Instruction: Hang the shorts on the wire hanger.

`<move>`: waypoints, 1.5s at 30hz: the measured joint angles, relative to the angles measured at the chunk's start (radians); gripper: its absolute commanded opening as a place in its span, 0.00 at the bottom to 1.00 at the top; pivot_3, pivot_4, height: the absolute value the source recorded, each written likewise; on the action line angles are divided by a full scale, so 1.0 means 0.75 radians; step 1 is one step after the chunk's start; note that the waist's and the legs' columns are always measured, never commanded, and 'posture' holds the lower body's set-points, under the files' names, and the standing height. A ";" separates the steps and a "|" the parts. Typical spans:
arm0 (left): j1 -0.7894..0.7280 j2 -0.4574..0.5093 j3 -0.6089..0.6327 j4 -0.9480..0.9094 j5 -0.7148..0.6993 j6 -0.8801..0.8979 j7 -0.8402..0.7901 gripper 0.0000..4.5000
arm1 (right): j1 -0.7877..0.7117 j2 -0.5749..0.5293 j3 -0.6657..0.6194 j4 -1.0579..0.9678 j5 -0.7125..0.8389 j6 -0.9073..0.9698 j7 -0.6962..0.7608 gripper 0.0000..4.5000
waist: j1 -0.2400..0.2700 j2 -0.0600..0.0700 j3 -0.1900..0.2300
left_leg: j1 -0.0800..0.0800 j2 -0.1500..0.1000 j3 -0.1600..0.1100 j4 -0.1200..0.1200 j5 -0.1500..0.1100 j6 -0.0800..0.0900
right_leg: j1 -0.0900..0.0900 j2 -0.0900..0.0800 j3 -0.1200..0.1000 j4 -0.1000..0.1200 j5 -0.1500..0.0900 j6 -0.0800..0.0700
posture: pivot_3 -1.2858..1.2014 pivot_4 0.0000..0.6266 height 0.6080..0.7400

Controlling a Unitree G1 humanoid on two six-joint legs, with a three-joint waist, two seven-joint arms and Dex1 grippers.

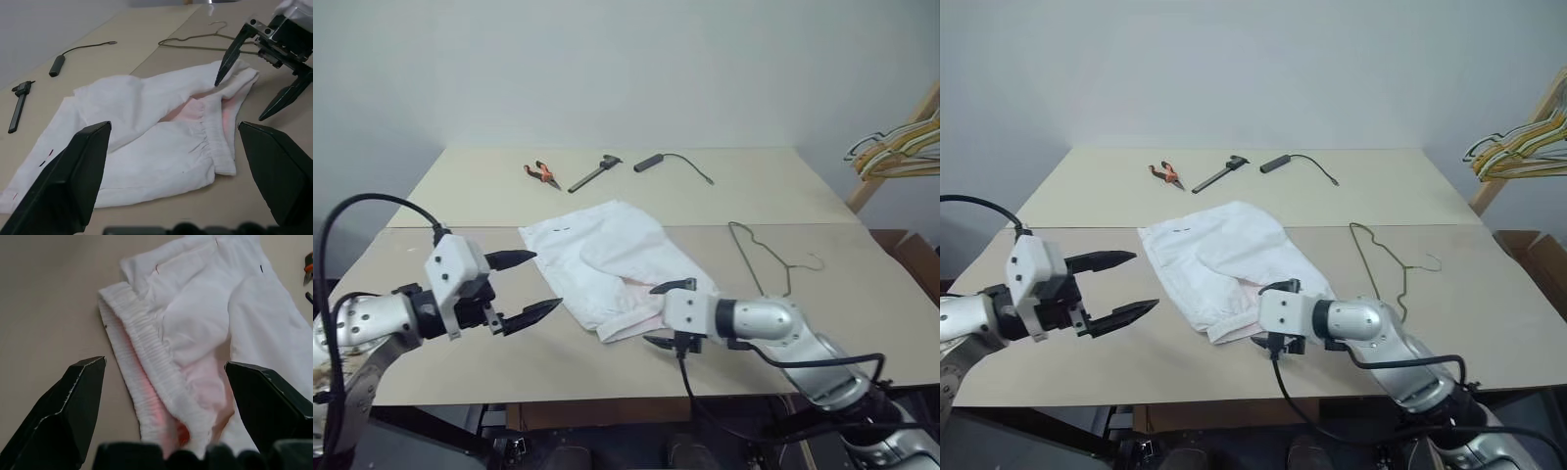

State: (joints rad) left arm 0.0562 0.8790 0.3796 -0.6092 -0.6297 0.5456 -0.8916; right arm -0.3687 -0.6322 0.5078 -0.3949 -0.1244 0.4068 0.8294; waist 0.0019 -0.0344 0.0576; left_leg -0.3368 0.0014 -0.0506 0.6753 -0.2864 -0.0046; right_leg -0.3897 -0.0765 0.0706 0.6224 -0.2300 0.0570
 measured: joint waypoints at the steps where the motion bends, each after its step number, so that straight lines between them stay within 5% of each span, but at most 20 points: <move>1: 0.000 0.001 0.002 0.001 0.000 -0.004 -0.007 1.00 | -0.017 0.029 0.042 0.042 -0.038 -0.001 -0.007 0.86 | -0.002 0.000 0.000 | 0.000 0.000 0.000 0.000 0.000 0.000 | 0.000 0.000 0.000 0.000 0.000 0.000 | 0.54 0.02 1.00; 7: 0.000 0.000 0.013 0.014 0.002 -0.007 -0.019 1.00 | -0.118 0.245 0.215 0.283 -0.194 -0.003 -0.049 0.43 | -0.006 0.001 0.000 | -0.001 0.000 -0.001 -0.001 0.000 0.000 | -0.001 0.000 0.000 0.001 0.003 -0.005 | 0.54 0.01 1.00; 13: -0.004 -0.006 0.011 0.013 0.003 -0.007 -0.001 1.00 | -0.140 0.276 0.252 0.349 -0.304 -0.040 -0.093 0.00 | -0.005 0.001 0.000 | 0.001 0.000 -0.001 -0.002 0.000 0.000 | -0.001 0.000 0.000 0.002 0.003 -0.005 | 0.55 0.01 1.00; 17: -0.008 -0.014 -0.007 0.011 0.005 -0.008 0.012 1.00 | -0.098 0.186 0.193 0.343 -0.279 -0.159 -0.084 0.00 | 0.002 0.001 0.001 | 0.000 -0.001 -0.001 -0.001 0.000 -0.001 | -0.001 -0.001 -0.001 0.001 0.003 -0.005 | 0.54 0.01 1.00; 23: -0.030 -0.020 -0.035 0.019 0.019 -0.032 0.012 1.00 | -0.144 -0.311 0.016 0.506 -0.200 -0.743 0.091 0.00 | 0.000 0.002 0.001 | 0.000 -0.002 0.000 -0.001 0.000 -0.001 | 0.001 -0.001 0.000 -0.001 0.001 -0.002 | 0.53 0.00 1.00; 28: -0.078 -0.048 -0.115 0.038 0.054 -0.065 0.016 1.00 | -0.260 -0.376 -0.063 0.712 -0.290 -0.907 0.097 0.31 | -0.044 0.002 0.000 | 0.001 0.002 0.000 -0.002 -0.001 -0.001 | 0.001 0.002 0.000 0.000 0.001 -0.006 | 0.52 0.00 1.00; 34: -0.094 -0.063 -0.149 0.051 0.074 -0.085 0.019 1.00 | -0.084 -0.485 -0.107 0.520 -0.249 -0.799 0.284 0.75 | -0.048 0.002 0.001 | -0.001 -0.001 -0.001 -0.002 -0.001 0.000 | 0.000 -0.002 0.000 0.000 0.001 -0.005 | 0.52 0.00 1.00; 40: -0.093 -0.060 -0.176 0.072 0.106 -0.119 -0.016 1.00 | 0.089 -0.546 -0.315 0.226 -0.157 -0.535 0.334 0.75 | -0.045 0.003 0.001 | 0.001 0.001 0.000 -0.001 -0.001 0.000 | 0.001 0.001 0.000 0.002 -0.001 -0.002 | 0.51 0.00 1.00; 45: -0.135 -0.061 -0.225 0.129 0.132 -0.149 -0.048 1.00 | 0.100 -0.264 -0.228 0.061 -0.308 -0.204 0.216 0.75 | -0.060 0.002 -0.001 | 0.002 0.002 0.000 0.002 -0.001 -0.001 | 0.001 0.003 0.000 0.004 -0.004 0.003 | 0.51 0.00 1.00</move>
State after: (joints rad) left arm -0.0453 0.8335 0.2105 -0.5122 -0.5307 0.4336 -0.9278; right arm -0.2936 -0.8302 0.3370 -0.3491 -0.3557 0.2535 0.9913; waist -0.0434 -0.0329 0.0572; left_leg -0.3354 0.0030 -0.0507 0.6767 -0.2869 -0.0051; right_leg -0.3888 -0.0746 0.0709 0.6255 -0.2331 0.0592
